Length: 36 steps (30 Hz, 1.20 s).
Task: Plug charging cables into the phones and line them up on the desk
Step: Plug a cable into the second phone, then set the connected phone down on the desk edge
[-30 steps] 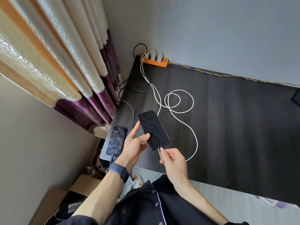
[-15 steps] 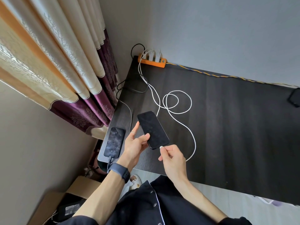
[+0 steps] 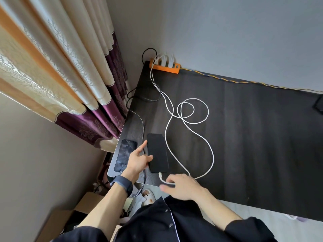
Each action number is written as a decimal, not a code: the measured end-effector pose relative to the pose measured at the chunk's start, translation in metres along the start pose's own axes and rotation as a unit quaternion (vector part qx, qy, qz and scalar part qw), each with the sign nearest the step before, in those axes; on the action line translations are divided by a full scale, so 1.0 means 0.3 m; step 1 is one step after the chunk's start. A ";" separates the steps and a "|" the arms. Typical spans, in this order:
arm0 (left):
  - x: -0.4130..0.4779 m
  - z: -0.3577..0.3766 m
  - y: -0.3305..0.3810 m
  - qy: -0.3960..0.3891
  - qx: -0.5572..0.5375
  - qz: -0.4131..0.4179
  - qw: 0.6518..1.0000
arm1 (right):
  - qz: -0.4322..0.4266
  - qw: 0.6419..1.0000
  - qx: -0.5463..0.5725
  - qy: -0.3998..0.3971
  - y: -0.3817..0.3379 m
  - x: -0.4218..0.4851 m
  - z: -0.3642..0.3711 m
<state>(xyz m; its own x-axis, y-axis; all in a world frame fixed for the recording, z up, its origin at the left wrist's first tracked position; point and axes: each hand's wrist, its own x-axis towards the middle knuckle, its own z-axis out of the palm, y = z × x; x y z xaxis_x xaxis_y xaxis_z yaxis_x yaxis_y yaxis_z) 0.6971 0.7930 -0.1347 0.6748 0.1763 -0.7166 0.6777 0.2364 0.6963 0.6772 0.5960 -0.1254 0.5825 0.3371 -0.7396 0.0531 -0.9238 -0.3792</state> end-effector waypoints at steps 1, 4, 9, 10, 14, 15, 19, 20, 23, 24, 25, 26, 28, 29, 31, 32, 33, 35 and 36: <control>0.011 -0.008 -0.013 0.006 0.016 -0.012 1.000 | 0.006 0.996 -0.084 -0.041 0.024 0.016 0.009; 0.072 -0.029 -0.069 0.007 0.107 -0.031 0.994 | 0.019 0.980 -0.197 -0.007 0.083 0.065 0.030; 0.146 -0.024 -0.168 -0.006 0.177 -0.055 0.983 | 0.055 0.988 -0.085 0.112 0.137 0.082 0.046; 0.161 -0.022 -0.196 -0.005 0.186 -0.050 0.981 | 0.048 0.992 -0.065 0.098 0.142 0.077 0.057; 0.135 0.017 -0.221 0.042 0.295 -0.011 0.955 | 0.003 0.998 -0.004 0.068 0.149 0.043 0.120; 0.127 0.032 -0.227 0.057 0.320 -0.002 0.946 | -0.006 0.998 0.003 0.067 0.152 0.037 0.137; 0.090 0.104 -0.245 0.085 0.385 0.026 0.919 | -0.034 0.996 0.001 0.086 0.156 0.026 0.176; 0.079 0.116 -0.248 0.089 0.397 0.026 0.913 | -0.041 0.995 -0.005 0.088 0.152 0.025 0.179; 0.070 0.140 -0.265 0.100 0.465 0.036 0.879 | -0.048 0.994 -0.013 0.101 0.151 0.030 0.174; 0.068 0.145 -0.268 0.106 0.490 0.045 0.864 | -0.048 0.993 -0.014 0.103 0.152 0.033 0.168; 0.067 0.139 -0.270 0.113 0.509 0.055 0.851 | -0.049 0.993 -0.016 0.103 0.147 0.038 0.162; 0.065 0.137 -0.269 0.116 0.522 0.062 0.842 | -0.048 0.993 -0.018 0.105 0.148 0.044 0.156; 0.068 0.145 -0.274 0.108 0.545 0.078 0.828 | -0.045 0.992 -0.028 0.112 0.160 0.055 0.146; 0.068 0.147 -0.276 0.104 0.558 0.080 0.820 | -0.045 0.992 -0.038 0.114 0.164 0.060 0.145; 0.067 0.148 -0.274 0.103 0.569 0.076 0.812 | -0.042 0.992 -0.052 0.109 0.170 0.069 0.152; 0.068 0.145 -0.271 0.103 0.571 0.075 0.811 | -0.040 0.992 -0.056 0.106 0.171 0.073 0.155; 0.071 0.143 -0.267 0.101 0.574 0.073 0.809 | -0.038 0.992 -0.057 0.105 0.171 0.077 0.156; 0.074 0.138 -0.262 0.097 0.577 0.069 0.808 | -0.036 0.992 -0.056 0.104 0.169 0.082 0.158; 0.073 0.134 -0.259 0.094 0.578 0.068 0.807 | -0.035 0.993 -0.054 0.104 0.167 0.083 0.159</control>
<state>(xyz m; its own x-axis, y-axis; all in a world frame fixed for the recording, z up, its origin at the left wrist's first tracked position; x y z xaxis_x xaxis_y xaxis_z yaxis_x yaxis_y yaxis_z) 0.6710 0.7400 -0.2028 0.7840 0.2935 -0.5470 0.4938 -0.8289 0.2628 0.6556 0.5668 -0.1893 0.7283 0.3671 -0.5786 0.1793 -0.9171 -0.3561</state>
